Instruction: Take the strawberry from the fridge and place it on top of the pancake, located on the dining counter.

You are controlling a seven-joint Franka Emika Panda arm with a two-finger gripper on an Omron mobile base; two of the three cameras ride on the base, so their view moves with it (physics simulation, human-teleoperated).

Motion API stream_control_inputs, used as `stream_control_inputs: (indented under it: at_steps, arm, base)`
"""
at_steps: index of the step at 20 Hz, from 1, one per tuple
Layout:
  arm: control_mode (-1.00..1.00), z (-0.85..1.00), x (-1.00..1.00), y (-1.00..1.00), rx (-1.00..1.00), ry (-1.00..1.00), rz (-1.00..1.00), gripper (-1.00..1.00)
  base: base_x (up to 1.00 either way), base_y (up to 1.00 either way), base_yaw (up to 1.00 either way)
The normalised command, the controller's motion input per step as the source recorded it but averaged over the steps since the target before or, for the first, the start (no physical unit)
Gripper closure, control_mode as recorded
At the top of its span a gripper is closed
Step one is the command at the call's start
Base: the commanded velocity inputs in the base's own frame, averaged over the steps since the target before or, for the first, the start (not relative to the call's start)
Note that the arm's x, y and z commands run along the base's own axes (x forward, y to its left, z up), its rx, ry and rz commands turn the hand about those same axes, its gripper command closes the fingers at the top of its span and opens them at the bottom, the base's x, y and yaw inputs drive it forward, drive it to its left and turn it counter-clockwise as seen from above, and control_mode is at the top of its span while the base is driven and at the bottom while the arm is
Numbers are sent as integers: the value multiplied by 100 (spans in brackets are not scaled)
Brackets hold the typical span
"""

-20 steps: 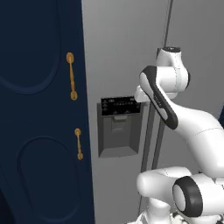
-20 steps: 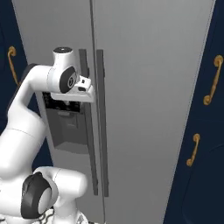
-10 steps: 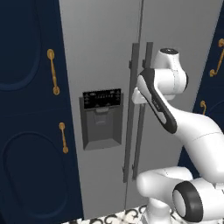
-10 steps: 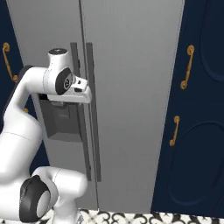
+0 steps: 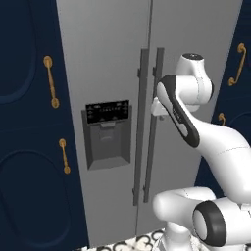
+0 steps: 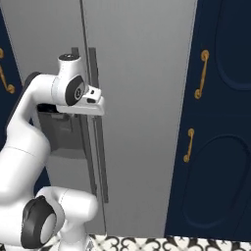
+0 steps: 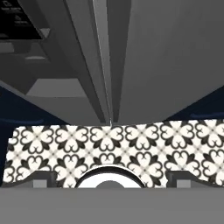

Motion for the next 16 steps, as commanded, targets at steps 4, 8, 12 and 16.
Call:
stream_control_inputs:
  at_steps: [4, 8, 12, 16]
  arm:
    - [100, 0, 0, 0, 0, 0, 0, -100]
    - [100, 0, 0, 0, 0, 0, 0, -100]
    - [100, 0, 0, 0, 0, 0, 0, -100]
    - [100, 0, 0, 0, 0, 0, 0, -100]
  base:
    - [-17, -53, 9]
    - [-28, -38, 13]
    - [-26, -5, 12]
    - [-35, 1, 7]
